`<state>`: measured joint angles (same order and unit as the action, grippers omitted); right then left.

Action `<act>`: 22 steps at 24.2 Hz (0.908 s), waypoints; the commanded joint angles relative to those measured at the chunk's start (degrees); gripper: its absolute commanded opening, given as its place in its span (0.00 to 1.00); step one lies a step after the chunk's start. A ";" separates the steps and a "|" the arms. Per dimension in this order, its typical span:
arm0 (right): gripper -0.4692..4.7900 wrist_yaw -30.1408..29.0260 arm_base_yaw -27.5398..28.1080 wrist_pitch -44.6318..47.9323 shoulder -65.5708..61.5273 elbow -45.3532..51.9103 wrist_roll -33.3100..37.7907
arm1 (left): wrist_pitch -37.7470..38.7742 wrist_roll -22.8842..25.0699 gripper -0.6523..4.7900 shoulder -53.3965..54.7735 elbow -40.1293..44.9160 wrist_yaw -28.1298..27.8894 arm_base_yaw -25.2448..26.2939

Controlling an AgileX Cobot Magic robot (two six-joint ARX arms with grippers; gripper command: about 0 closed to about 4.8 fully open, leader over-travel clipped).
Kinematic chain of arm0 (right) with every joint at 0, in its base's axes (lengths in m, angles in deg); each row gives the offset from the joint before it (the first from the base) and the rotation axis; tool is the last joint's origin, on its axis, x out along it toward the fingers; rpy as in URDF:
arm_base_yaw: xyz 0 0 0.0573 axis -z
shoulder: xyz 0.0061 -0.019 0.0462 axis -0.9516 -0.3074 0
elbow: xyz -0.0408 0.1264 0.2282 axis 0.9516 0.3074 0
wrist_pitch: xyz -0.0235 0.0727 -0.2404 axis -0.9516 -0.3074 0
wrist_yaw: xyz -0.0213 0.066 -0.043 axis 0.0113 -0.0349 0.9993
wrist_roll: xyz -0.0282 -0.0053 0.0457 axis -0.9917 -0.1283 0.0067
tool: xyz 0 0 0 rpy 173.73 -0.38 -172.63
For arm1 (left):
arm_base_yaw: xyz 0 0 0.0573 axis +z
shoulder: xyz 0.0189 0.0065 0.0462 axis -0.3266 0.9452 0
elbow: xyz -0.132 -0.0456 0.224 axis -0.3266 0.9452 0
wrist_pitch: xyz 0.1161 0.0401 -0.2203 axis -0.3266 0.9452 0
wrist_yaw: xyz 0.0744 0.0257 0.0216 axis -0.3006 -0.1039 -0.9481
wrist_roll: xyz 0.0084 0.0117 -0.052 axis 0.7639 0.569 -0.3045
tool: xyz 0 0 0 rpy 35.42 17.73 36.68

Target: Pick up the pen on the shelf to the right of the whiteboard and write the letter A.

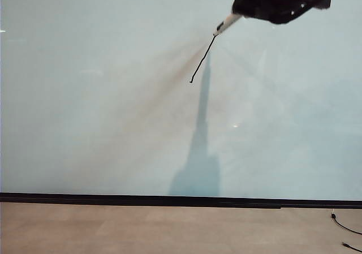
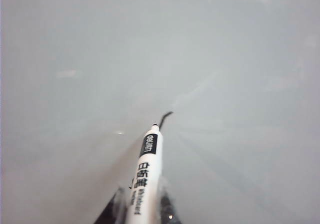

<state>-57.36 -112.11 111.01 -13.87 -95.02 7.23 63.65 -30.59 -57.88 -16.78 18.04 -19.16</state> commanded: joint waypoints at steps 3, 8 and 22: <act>0.08 -4.07 2.25 4.37 -1.84 -0.24 3.13 | -0.35 0.24 0.11 0.00 -0.15 0.02 -0.02; 0.08 -4.22 2.95 4.50 -1.88 -0.26 3.32 | -0.35 0.24 0.11 0.00 -0.15 0.02 -0.02; 0.08 -6.64 5.20 4.87 -2.08 -0.39 4.48 | -0.35 0.24 0.11 0.00 -0.15 0.02 -0.02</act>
<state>-63.72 -106.95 114.47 -16.08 -95.09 11.47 63.65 -30.59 -57.90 -16.78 18.04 -19.16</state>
